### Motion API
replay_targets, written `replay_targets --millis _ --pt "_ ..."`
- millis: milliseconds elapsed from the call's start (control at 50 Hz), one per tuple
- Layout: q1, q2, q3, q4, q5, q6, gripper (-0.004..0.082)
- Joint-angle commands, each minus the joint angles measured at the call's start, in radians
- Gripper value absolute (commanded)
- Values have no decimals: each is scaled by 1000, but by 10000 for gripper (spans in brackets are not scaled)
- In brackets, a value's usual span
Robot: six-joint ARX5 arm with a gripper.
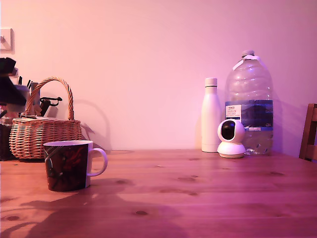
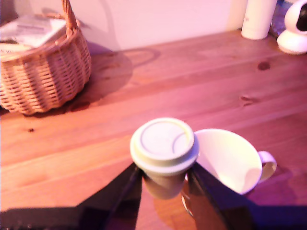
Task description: Pick up the coffee capsules from the table one by one and drop them inside the nearest coffee cup
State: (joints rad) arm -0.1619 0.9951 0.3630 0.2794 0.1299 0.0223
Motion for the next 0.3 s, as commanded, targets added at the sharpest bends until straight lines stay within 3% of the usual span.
replay_targets --millis 0,280 --pt "-2 -8 -17 -3 1 3 145" --pt "-2 -8 -17 -50 1 4 145"
